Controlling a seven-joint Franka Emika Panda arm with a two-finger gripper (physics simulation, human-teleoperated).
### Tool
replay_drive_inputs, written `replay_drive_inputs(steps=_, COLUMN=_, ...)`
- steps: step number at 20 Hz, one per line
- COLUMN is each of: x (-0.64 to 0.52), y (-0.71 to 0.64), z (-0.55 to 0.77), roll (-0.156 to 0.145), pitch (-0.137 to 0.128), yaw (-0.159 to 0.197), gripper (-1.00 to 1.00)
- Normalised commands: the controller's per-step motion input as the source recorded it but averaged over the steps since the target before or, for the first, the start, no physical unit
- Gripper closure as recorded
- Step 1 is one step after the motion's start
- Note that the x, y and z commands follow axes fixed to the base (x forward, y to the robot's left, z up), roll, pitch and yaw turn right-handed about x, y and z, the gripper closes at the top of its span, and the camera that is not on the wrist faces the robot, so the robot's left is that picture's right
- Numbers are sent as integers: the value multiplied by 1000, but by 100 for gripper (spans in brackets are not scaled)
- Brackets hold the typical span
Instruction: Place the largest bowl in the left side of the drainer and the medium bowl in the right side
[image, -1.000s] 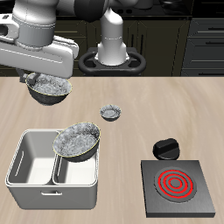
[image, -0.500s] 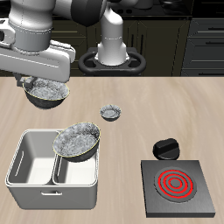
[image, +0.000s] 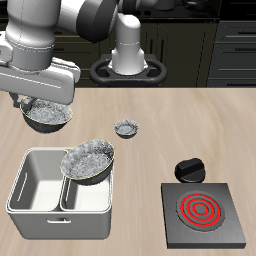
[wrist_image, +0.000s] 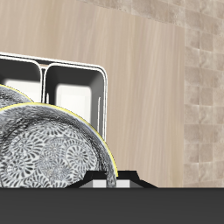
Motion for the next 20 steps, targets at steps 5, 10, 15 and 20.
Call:
replay_drive_inputs(steps=5, x=16, y=-164, z=-177, roll=-21, pitch=16, yaw=-25, gripper=100)
replay_drive_inputs(steps=10, x=25, y=-142, z=-168, roll=-30, pitch=13, yaw=-16, gripper=100)
replay_drive_inputs(steps=15, x=17, y=-184, z=-183, roll=-41, pitch=13, yaw=9, gripper=100)
replay_drive_inputs(steps=20, x=-4, y=-110, z=-186, roll=-30, pitch=19, yaw=-16, gripper=100)
